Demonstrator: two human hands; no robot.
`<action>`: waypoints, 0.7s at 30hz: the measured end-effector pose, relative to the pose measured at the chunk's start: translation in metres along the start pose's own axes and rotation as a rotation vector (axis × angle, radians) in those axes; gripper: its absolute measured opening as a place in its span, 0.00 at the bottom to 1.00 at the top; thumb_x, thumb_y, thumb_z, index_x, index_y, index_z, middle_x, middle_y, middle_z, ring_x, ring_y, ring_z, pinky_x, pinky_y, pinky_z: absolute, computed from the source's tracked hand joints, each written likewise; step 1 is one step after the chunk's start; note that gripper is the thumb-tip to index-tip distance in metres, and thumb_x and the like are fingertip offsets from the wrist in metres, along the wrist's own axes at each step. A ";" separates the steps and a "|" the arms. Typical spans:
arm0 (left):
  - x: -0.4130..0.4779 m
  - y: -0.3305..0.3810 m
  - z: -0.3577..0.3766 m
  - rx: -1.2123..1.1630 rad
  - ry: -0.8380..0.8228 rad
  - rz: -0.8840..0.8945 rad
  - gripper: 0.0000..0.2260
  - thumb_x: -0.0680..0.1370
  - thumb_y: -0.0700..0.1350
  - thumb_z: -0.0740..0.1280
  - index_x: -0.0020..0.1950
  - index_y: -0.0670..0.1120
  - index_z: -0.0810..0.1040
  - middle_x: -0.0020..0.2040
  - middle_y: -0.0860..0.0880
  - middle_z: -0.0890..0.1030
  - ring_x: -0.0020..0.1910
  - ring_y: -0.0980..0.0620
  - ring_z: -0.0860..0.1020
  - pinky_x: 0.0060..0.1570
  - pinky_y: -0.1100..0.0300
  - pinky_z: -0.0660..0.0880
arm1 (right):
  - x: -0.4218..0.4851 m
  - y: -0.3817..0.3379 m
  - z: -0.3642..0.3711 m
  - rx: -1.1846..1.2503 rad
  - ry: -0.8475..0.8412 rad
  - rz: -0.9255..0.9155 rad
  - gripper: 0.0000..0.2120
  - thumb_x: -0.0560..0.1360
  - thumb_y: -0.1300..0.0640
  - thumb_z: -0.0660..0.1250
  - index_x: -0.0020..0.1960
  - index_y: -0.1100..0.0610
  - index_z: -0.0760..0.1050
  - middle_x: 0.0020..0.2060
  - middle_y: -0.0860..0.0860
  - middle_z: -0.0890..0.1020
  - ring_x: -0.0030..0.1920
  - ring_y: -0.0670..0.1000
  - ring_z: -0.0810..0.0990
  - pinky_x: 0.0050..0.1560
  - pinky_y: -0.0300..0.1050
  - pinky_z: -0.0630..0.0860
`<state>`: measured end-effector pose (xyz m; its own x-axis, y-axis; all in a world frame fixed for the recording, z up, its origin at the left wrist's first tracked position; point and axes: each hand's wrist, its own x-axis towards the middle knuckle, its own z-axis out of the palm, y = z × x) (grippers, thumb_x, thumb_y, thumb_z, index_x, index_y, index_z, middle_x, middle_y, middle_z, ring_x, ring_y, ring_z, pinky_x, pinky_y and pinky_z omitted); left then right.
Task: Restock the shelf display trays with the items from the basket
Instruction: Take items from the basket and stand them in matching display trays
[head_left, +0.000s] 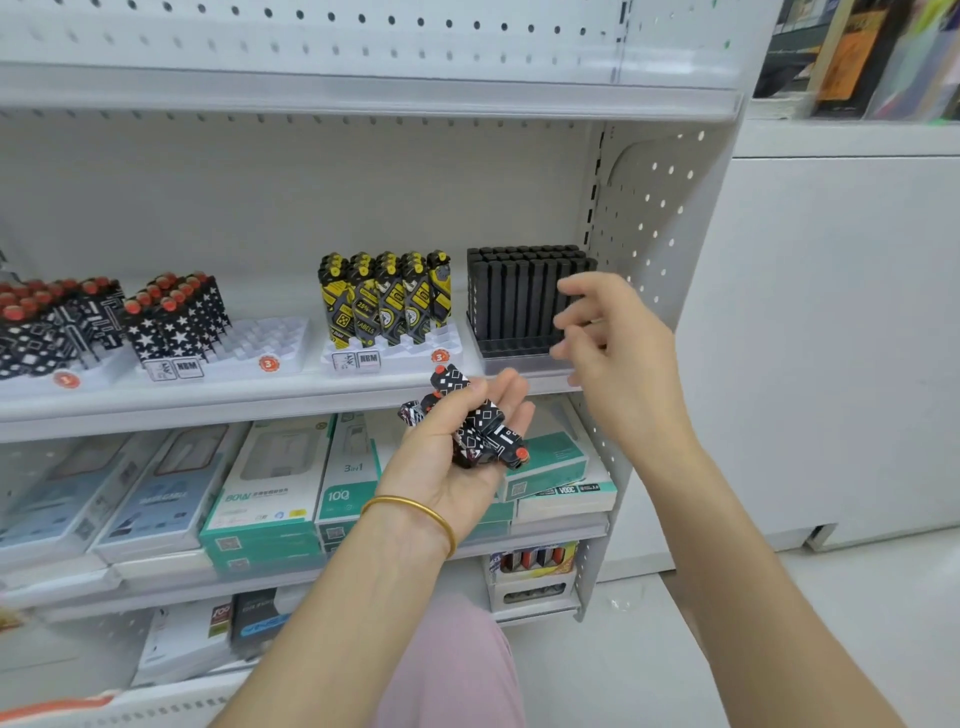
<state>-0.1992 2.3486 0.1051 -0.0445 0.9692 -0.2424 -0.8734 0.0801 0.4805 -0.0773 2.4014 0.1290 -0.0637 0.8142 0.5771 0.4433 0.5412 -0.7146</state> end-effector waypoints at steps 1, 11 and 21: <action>-0.001 0.002 -0.003 -0.022 -0.002 0.015 0.04 0.77 0.34 0.61 0.48 0.34 0.75 0.45 0.39 0.83 0.43 0.46 0.83 0.50 0.51 0.77 | -0.007 -0.005 0.001 0.047 -0.094 0.034 0.15 0.75 0.68 0.58 0.55 0.51 0.74 0.42 0.49 0.78 0.39 0.49 0.80 0.40 0.46 0.78; -0.012 0.031 -0.026 -0.059 0.006 0.158 0.08 0.79 0.39 0.60 0.52 0.38 0.77 0.43 0.45 0.84 0.44 0.53 0.83 0.52 0.57 0.77 | -0.024 -0.032 0.030 0.258 -0.699 0.193 0.09 0.71 0.68 0.70 0.49 0.63 0.72 0.33 0.56 0.79 0.31 0.51 0.81 0.31 0.44 0.78; -0.030 0.060 -0.047 0.152 0.084 0.102 0.12 0.72 0.36 0.66 0.54 0.35 0.78 0.54 0.37 0.81 0.53 0.41 0.80 0.45 0.50 0.80 | -0.012 -0.041 0.031 0.260 -0.534 0.054 0.12 0.74 0.70 0.64 0.46 0.53 0.77 0.46 0.56 0.79 0.38 0.54 0.83 0.37 0.50 0.81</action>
<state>-0.2728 2.3138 0.1017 -0.1745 0.9518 -0.2524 -0.7790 0.0234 0.6265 -0.1226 2.3760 0.1387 -0.5175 0.7988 0.3067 0.2296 0.4750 -0.8495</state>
